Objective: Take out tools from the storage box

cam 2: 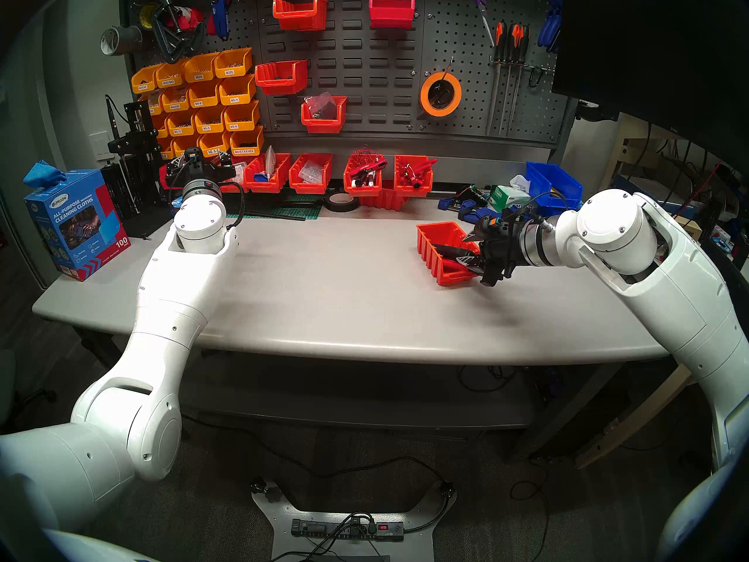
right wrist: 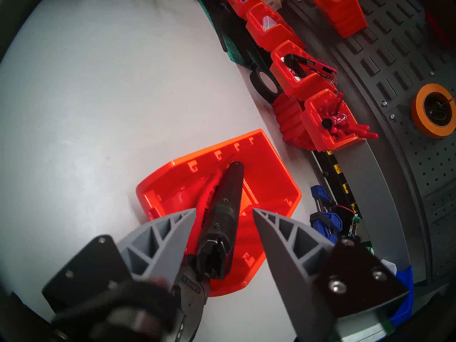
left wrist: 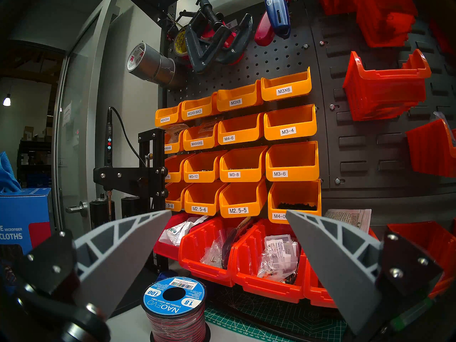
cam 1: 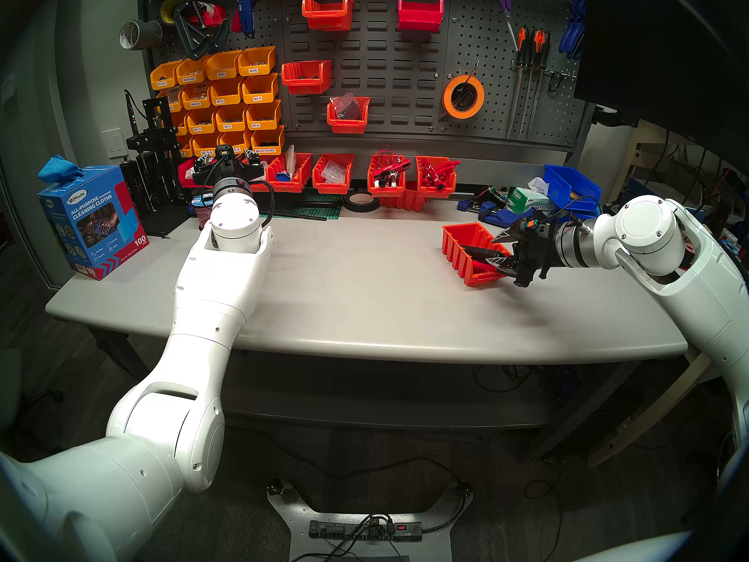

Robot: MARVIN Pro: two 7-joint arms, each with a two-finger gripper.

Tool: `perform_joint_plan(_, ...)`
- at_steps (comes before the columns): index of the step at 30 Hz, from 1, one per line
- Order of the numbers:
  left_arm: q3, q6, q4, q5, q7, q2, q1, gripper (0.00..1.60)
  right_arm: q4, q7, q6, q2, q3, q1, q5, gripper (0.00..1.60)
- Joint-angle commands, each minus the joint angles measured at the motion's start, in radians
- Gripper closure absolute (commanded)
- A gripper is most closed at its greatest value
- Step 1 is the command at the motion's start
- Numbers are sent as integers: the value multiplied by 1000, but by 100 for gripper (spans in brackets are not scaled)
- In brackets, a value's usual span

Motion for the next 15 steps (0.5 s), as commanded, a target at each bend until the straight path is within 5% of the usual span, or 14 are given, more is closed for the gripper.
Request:
perform_joint_plan(1, -2, -2, -12, 0, 2, 0, -21, 0, -7, -5, 4, 8, 11, 12, -6, 58)
perform_joint_plan(15, 1, -2, -12, -3, 4, 2, -21, 0, 7, 31, 8, 17, 4, 23, -17, 57)
